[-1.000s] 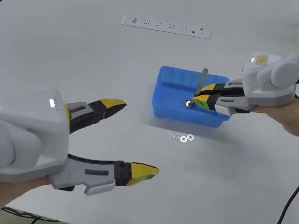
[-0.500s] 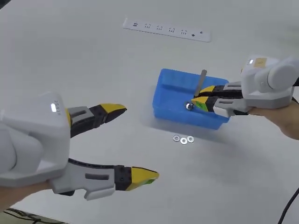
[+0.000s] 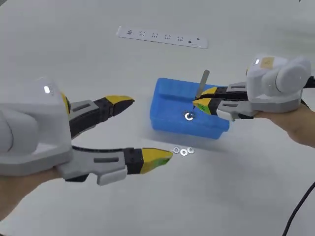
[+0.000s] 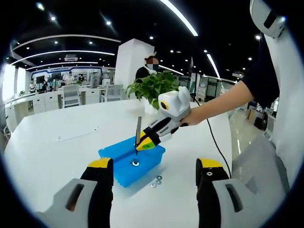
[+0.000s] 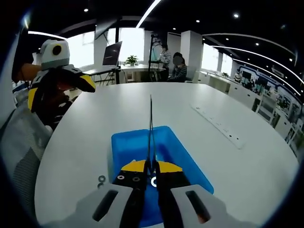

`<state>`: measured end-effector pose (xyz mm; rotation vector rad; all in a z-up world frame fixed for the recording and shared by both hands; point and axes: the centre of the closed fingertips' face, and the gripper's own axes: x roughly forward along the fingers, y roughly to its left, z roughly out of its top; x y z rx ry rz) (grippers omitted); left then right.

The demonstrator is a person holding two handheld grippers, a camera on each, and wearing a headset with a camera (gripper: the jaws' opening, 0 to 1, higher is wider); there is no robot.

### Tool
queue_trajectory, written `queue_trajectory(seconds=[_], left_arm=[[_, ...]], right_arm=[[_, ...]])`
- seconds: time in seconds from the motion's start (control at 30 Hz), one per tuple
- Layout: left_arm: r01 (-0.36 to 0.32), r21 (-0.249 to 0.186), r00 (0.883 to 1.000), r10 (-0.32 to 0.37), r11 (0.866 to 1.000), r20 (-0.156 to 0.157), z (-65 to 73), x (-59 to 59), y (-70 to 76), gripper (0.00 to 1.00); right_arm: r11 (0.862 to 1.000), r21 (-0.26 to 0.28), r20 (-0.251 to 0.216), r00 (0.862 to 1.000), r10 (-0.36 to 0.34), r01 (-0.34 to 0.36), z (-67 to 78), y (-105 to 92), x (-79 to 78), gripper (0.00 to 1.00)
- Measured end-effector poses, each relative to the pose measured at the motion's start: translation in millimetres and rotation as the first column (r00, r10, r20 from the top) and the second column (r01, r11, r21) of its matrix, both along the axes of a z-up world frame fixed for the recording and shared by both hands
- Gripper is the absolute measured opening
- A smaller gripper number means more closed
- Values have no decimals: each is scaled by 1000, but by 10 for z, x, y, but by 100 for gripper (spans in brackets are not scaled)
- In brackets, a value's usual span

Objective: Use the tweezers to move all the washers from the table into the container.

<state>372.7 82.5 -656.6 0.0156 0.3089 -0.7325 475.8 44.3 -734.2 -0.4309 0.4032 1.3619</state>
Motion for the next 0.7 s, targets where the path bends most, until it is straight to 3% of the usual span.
queue_trajectory(seconds=[0.1,0.23,0.27,0.3,0.33,0.37,0.47,0.6,0.7], left_arm=[[31,22,999,-32,999,27,44,216,-57,73],[57,13,997,-58,998,57,106,508,-132,67],[67,0,996,-67,998,58,112,603,-164,66],[77,-40,996,-75,996,49,124,649,-212,65],[85,-112,996,-84,990,13,120,712,-266,64],[88,-148,996,-90,985,-9,110,749,-294,61],[92,-145,996,-92,985,12,77,878,-319,52],[135,-187,990,-141,973,-18,25,973,-439,47],[204,-118,978,-208,972,-18,-54,967,-467,33]], right_arm=[[1000,-6,10,1000,18,-18,6,15,-31,8],[999,-17,23,999,42,-42,0,18,-59,8],[999,-21,26,999,45,-45,-2,18,-63,8],[998,-23,27,998,52,-51,-4,19,-72,8],[998,-24,28,998,54,-54,-4,21,-77,8],[998,-25,29,998,59,-58,-5,24,-86,8],[996,-31,34,996,82,-81,-5,33,-118,8],[994,-37,40,994,102,-101,-12,37,-144,8],[993,-48,40,993,114,-112,-45,20,-153,8]])
